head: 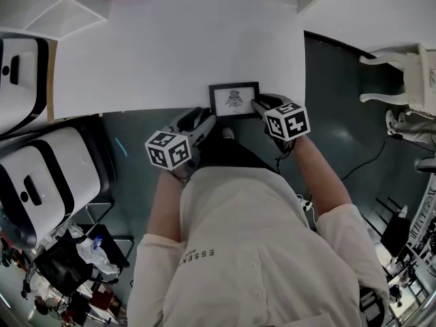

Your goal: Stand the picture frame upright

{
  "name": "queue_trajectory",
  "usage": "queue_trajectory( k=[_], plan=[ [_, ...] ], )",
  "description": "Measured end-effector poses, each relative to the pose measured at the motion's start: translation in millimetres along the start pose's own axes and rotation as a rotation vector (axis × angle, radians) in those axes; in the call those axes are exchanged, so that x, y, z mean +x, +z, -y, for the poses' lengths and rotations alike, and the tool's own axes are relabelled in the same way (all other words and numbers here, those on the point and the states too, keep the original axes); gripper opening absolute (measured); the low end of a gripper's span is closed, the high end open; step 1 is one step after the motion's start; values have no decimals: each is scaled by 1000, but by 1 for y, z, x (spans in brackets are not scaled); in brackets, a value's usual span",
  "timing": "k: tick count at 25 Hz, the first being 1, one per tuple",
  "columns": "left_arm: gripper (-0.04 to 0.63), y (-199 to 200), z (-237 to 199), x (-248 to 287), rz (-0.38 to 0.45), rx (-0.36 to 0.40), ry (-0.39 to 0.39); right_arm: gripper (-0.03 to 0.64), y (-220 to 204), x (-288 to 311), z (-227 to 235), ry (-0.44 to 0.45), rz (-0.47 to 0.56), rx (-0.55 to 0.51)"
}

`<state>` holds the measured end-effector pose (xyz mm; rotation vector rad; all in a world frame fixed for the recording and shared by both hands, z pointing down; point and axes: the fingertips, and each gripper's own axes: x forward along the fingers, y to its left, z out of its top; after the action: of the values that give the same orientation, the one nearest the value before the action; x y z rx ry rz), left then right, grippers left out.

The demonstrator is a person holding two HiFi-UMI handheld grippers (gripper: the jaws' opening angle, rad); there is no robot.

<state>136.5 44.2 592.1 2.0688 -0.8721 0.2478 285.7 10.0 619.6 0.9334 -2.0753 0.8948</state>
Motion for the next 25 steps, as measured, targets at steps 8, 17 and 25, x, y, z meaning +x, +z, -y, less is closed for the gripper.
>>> queue_trajectory(
  k=[8,17,25],
  plan=[
    [225,-22,-2,22,-82,-191,-128,129,-8,-5,2,9,-16,2],
    [169,-20,-5,33,-54,-426,-234,130,-9,-5,1,15,-17,-13],
    [169,-24,-1,36,-74,-506,-264,130,-9,-5,1,22,-17,-37]
  ],
)
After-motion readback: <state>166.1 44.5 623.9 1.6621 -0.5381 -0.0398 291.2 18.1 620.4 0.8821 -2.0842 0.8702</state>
